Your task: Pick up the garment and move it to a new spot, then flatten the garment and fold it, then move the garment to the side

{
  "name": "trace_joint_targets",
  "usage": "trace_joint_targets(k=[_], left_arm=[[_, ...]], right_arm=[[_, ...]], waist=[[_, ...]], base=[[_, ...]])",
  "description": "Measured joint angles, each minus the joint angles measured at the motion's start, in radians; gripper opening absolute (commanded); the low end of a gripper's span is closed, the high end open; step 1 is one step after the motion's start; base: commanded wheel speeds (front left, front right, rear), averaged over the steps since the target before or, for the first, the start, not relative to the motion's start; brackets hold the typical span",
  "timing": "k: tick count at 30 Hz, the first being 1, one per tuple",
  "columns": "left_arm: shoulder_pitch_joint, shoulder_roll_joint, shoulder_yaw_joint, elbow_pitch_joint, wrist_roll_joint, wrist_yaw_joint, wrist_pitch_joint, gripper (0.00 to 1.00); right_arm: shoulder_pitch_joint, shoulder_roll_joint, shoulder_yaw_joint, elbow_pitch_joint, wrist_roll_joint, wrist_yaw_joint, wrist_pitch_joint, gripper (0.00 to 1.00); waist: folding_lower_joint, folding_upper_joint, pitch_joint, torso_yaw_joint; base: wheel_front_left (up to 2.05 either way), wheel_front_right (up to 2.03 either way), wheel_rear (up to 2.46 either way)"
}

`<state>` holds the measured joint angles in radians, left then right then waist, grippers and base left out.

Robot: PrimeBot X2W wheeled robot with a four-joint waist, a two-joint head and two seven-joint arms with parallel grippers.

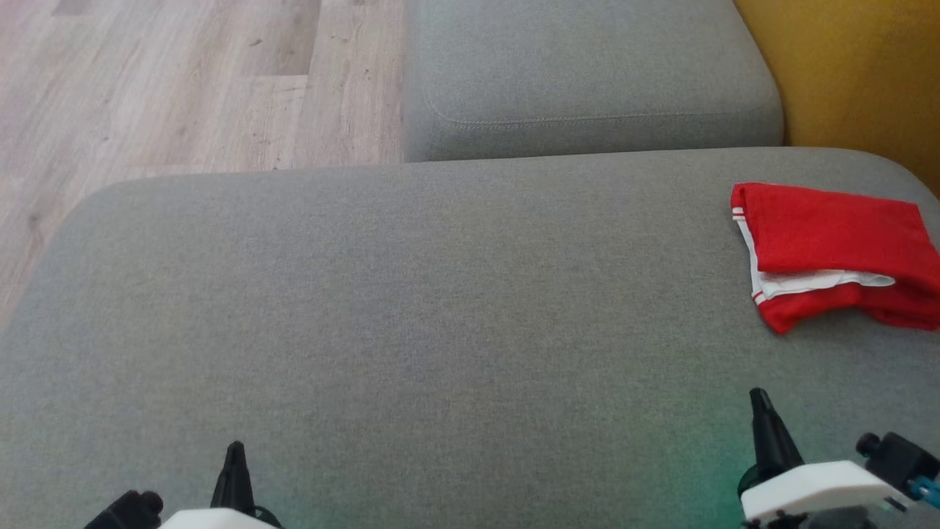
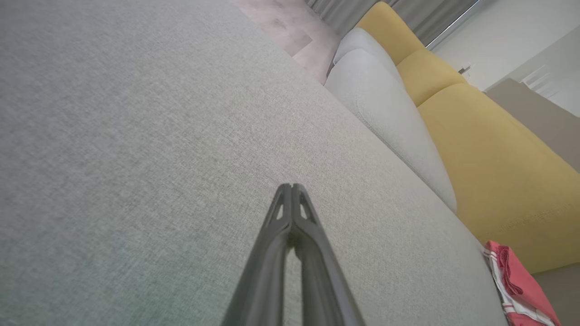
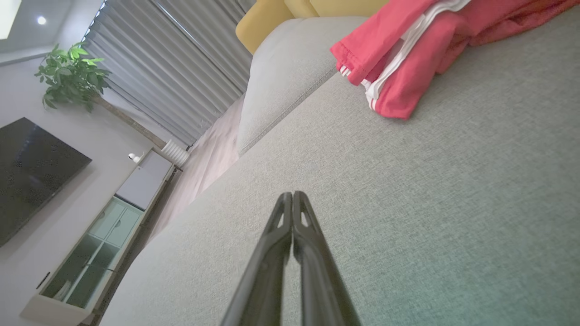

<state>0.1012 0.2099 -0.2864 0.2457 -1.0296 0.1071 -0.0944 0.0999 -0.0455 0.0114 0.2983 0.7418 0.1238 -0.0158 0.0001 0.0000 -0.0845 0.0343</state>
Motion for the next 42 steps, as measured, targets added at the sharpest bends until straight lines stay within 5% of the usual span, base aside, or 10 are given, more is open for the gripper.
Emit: trace_joint_targets(k=[42], left_arm=[[-0.077, -0.086, 0.192, 0.014, -0.306, -0.121, 0.111, 0.0]], right_arm=[[-0.083, 0.0, -0.077, -0.009, 0.458, 0.0, 0.066, 0.0]], waist=[[-0.0001, 0.0, 0.047, -0.018]], base=[[0.0, 0.0, 0.0]])
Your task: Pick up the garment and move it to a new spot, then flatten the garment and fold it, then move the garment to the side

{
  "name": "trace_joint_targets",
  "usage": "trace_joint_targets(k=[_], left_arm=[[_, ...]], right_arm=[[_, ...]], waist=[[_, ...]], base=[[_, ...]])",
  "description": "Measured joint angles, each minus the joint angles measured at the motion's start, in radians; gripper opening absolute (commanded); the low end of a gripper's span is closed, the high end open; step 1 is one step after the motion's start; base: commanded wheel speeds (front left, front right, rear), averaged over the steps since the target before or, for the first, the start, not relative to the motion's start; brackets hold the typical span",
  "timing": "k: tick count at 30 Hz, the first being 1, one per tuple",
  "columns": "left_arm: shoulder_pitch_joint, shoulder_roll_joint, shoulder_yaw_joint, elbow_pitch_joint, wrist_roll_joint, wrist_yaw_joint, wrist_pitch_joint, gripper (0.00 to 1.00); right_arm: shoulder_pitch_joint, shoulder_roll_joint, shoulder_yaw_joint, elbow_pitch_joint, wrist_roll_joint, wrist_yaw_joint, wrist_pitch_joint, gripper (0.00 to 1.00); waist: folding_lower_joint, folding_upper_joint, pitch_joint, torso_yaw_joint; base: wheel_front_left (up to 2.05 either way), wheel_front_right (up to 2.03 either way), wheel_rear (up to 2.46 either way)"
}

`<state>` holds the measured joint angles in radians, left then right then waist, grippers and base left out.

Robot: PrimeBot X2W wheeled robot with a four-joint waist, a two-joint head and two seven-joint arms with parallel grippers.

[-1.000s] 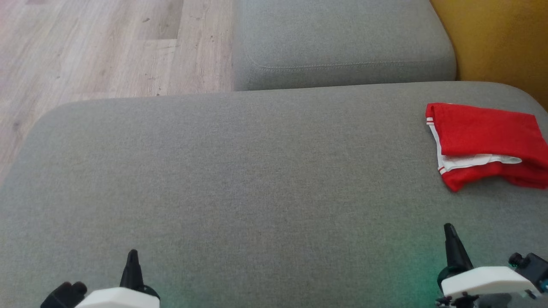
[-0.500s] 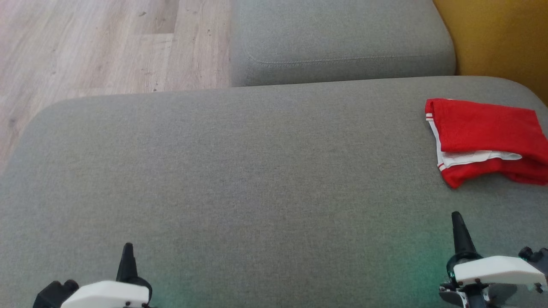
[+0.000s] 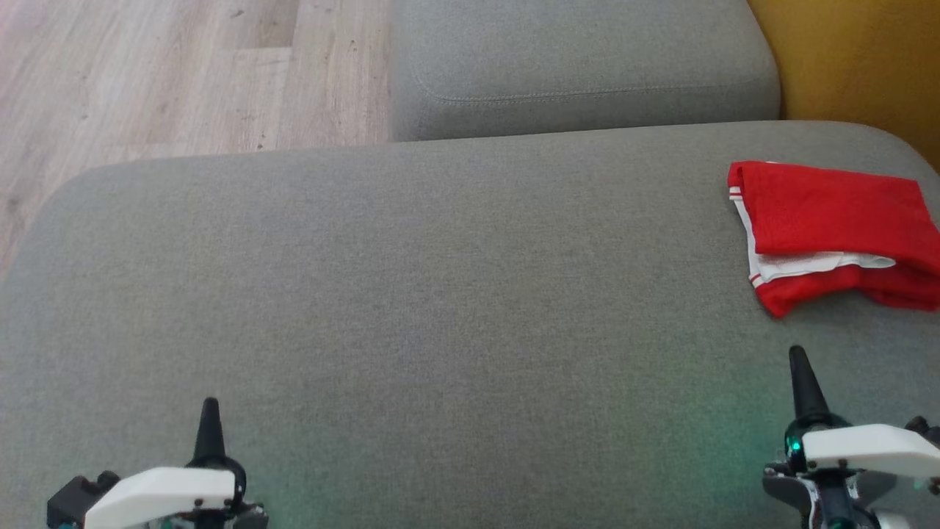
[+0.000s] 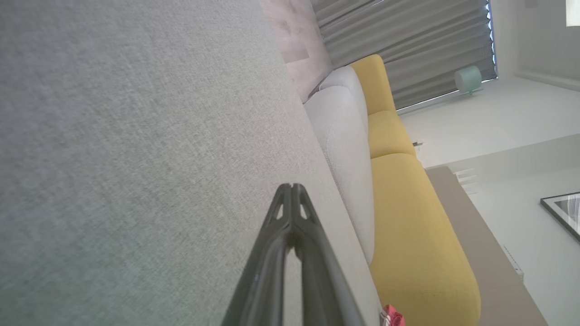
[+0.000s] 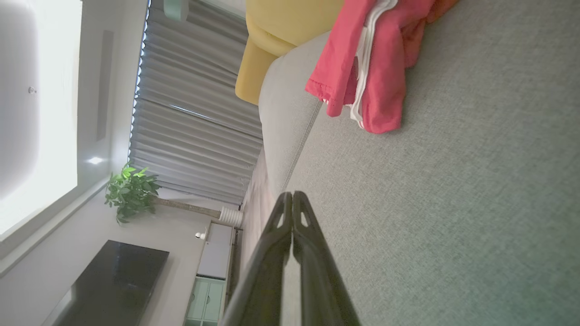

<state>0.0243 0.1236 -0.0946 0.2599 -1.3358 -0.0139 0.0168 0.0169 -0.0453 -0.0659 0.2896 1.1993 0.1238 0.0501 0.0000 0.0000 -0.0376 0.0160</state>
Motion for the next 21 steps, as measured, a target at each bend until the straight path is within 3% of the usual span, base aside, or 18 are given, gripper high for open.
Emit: trace_joint_targets(k=[21], left_arm=[[-0.045, -0.042, 0.097, 0.008, -0.155, -0.064, 0.052, 0.0]], right_arm=[[-0.043, 0.0, -0.037, -0.003, 0.232, 0.0, 0.031, 0.0]], waist=[[0.0, 0.0, 0.024, -0.009]], base=[[0.0, 0.0, 0.0]])
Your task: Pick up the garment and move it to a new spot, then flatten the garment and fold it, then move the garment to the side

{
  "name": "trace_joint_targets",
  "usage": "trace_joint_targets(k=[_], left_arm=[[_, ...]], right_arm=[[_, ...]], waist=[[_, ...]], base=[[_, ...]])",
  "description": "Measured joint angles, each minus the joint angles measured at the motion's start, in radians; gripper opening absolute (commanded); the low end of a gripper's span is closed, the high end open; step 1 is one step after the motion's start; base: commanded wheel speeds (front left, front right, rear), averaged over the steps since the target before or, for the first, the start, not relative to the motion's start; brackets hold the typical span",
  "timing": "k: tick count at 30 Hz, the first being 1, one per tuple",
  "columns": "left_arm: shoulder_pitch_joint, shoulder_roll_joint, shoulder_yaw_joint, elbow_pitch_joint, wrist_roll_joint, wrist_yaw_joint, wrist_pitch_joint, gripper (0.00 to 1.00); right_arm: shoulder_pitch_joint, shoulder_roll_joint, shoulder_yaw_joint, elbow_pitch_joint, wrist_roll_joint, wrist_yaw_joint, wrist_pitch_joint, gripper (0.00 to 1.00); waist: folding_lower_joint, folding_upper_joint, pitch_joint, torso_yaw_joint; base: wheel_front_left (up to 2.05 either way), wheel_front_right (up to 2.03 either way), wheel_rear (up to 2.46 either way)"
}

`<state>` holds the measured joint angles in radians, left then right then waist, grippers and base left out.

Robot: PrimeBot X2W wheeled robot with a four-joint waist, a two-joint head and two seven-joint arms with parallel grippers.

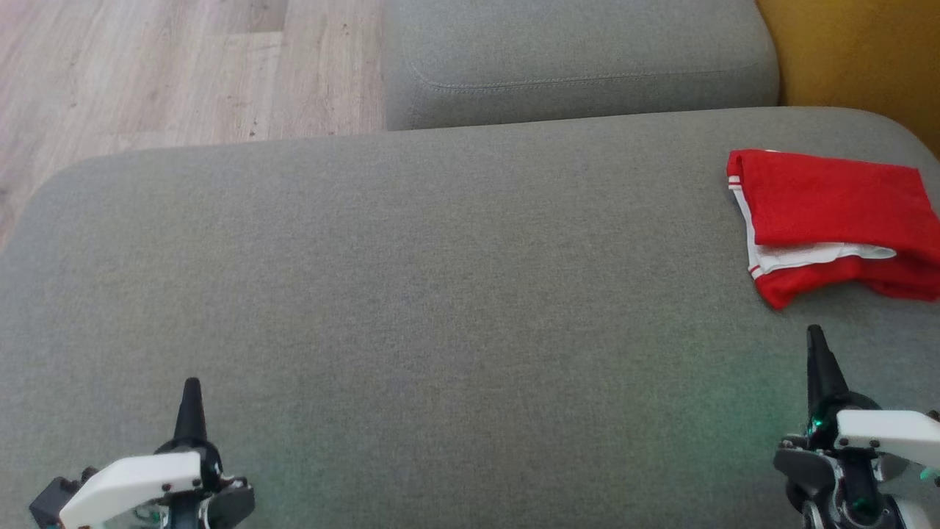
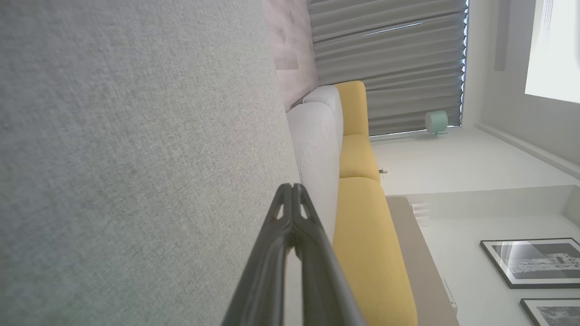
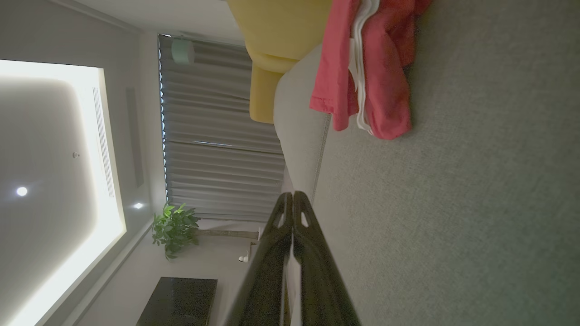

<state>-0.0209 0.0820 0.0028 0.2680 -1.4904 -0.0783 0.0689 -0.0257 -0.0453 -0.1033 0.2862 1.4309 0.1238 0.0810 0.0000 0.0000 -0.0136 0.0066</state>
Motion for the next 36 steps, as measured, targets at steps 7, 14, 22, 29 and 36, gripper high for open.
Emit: trace_joint_targets(k=[7, 14, 22, 29, 36], left_arm=[[-0.011, -0.016, 0.033, 0.004, -0.053, -0.02, 0.015, 0.0], [-0.033, -0.032, 0.068, 0.006, -0.112, -0.042, 0.037, 0.0], [-0.039, -0.035, 0.07, 0.006, -0.113, -0.045, 0.037, 0.0], [-0.039, -0.035, 0.07, 0.006, -0.113, -0.045, 0.037, 0.0], [-0.039, -0.035, 0.07, 0.006, -0.113, -0.045, 0.037, 0.0]], right_arm=[[-0.006, 0.0, -0.01, -0.001, 0.078, 0.0, 0.012, 0.0], [-0.028, 0.0, -0.028, -0.001, 0.167, 0.0, 0.025, 0.0], [-0.034, 0.0, -0.029, -0.004, 0.172, 0.0, 0.025, 0.0], [-0.034, 0.0, -0.03, -0.004, 0.172, 0.0, 0.025, 0.0], [-0.034, 0.0, -0.03, -0.004, 0.172, 0.0, 0.025, 0.0]], waist=[[0.0, 0.0, 0.008, -0.003], [0.0, 0.0, 0.017, -0.007], [0.0, 0.0, 0.017, -0.007], [0.0, 0.0, 0.017, -0.007], [0.0, 0.0, 0.017, -0.007]], base=[[0.0, 0.0, 0.0], [0.0, 0.0, 0.0], [0.0, 0.0, 0.0], [0.0, 0.0, 0.0], [0.0, 0.0, 0.0]])
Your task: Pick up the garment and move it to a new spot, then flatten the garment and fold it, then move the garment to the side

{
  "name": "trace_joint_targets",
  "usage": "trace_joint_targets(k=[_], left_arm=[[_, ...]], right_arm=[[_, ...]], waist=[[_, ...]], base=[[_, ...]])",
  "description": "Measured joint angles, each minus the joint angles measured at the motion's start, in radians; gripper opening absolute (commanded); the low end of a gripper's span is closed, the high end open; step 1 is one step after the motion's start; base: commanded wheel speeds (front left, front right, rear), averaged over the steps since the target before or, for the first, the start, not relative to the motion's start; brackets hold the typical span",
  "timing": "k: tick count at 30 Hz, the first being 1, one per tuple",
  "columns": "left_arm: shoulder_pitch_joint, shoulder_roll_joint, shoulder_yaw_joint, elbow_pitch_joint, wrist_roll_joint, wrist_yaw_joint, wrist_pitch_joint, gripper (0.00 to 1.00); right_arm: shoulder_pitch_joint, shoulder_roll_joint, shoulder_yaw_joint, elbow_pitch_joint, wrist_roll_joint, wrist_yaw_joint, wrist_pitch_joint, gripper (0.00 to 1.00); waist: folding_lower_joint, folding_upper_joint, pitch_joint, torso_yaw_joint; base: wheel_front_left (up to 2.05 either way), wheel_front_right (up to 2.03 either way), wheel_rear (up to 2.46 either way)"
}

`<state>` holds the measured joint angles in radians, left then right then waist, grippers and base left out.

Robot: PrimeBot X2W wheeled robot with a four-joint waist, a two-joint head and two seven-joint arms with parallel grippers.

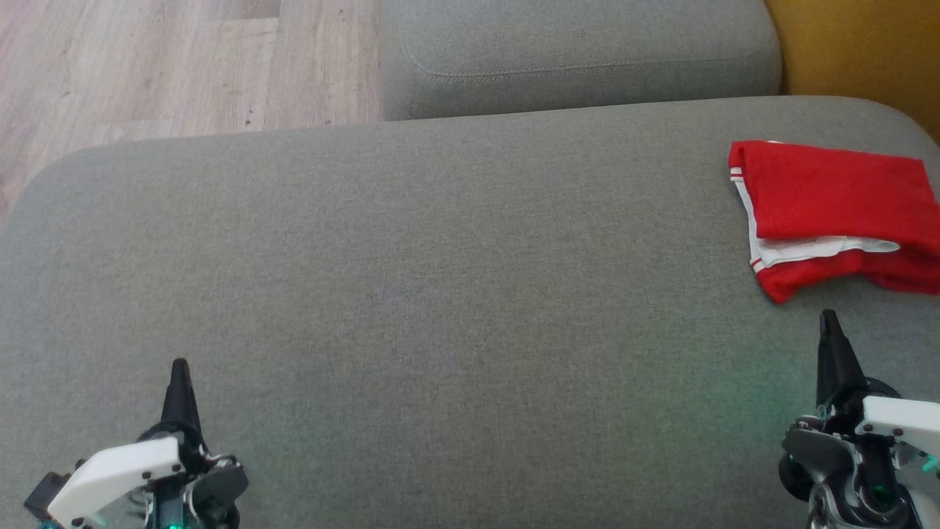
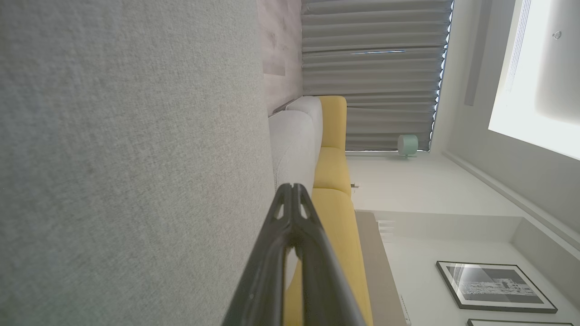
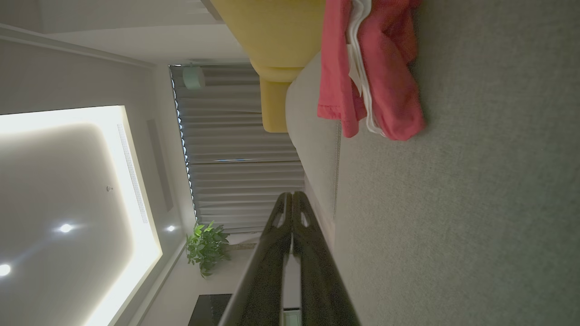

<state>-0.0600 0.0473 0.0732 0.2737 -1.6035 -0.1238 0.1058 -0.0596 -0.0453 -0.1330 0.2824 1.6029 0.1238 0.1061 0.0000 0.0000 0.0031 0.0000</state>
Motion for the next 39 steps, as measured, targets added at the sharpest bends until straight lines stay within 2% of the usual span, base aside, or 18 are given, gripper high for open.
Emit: trace_joint_targets(k=[39], left_arm=[[0.0, -0.001, 0.001, 0.0, 0.0, 0.0, 0.0, 0.0]], right_arm=[[0.0, 0.0, -0.001, 0.0, 0.0, 0.0, 0.0, 0.0]], waist=[[0.0, 0.0, 0.0, 0.0]], base=[[0.0, 0.0, 0.0]])
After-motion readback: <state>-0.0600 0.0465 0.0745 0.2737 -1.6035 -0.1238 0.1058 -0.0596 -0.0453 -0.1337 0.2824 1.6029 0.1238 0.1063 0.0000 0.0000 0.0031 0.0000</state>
